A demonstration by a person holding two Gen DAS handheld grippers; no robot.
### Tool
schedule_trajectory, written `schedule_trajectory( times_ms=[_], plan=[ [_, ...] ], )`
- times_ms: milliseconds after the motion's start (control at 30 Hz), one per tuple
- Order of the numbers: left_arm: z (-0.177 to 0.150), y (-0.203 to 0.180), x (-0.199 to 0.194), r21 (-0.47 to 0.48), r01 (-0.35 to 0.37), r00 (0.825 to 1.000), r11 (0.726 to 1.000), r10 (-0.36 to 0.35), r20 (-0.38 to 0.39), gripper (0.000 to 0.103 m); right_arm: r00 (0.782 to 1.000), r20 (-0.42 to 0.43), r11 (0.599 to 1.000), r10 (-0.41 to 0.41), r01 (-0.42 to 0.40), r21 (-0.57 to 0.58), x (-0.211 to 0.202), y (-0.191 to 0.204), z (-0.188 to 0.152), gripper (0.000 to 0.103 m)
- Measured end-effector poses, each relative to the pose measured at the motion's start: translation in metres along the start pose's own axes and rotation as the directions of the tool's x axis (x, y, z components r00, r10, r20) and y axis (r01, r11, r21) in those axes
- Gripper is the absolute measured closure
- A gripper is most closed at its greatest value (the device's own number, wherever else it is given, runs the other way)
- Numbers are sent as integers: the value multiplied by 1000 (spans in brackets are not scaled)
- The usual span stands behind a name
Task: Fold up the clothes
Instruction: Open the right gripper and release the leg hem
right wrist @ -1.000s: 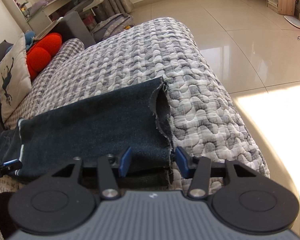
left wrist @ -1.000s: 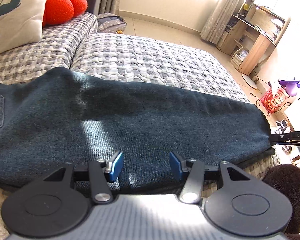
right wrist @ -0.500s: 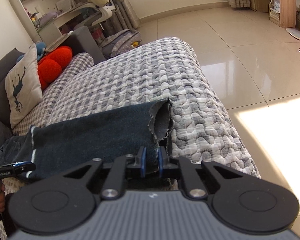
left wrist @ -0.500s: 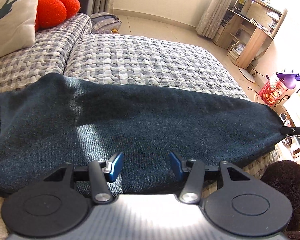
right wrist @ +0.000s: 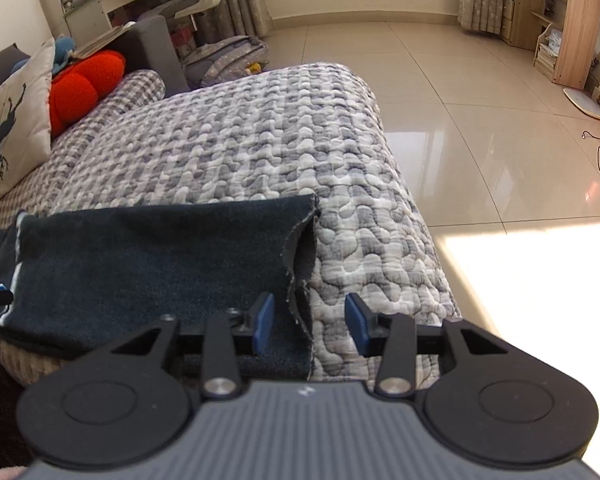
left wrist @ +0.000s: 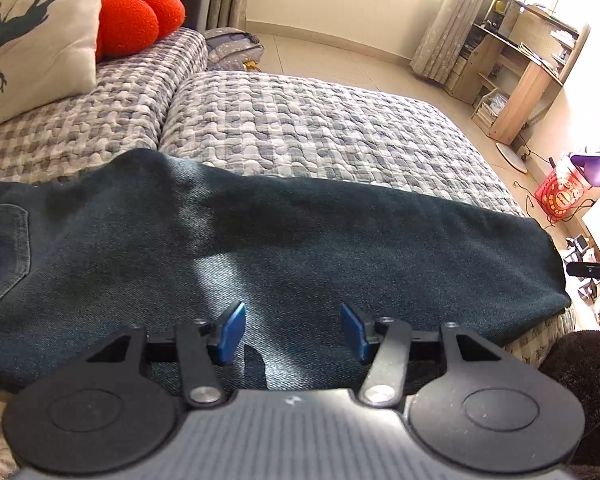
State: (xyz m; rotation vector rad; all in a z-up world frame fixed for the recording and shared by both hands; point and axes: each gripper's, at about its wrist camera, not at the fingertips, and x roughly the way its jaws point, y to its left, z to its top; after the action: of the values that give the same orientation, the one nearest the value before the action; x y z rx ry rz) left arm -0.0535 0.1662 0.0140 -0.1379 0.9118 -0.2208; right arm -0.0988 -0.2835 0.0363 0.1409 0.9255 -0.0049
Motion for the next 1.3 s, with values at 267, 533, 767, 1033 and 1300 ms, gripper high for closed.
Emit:
schedule_trajectory(
  times_ms=[267,533,767,1033,1300],
  plan=[
    [15,35,6,-127,-74,997,989,77,16,50,990,60,984,130,-121,-127,28,77,45,45],
    [-5,41,8,-100,-61,997,993,56,-52,50,960,21,935,278,-265,-236,73,168,79,42],
    [-16,52,7,-144,-33,993,989,15,-121,49,934,-38,889,355,-349,-294,109,227,93,39],
    [2,68,-13,-207,9,996,978,-26,-81,50,886,-126,826,445,-461,-325,143,244,88,34],
    [45,90,0,-326,52,999,944,-50,13,49,821,-159,741,548,-564,-363,154,245,89,34]
  ],
)
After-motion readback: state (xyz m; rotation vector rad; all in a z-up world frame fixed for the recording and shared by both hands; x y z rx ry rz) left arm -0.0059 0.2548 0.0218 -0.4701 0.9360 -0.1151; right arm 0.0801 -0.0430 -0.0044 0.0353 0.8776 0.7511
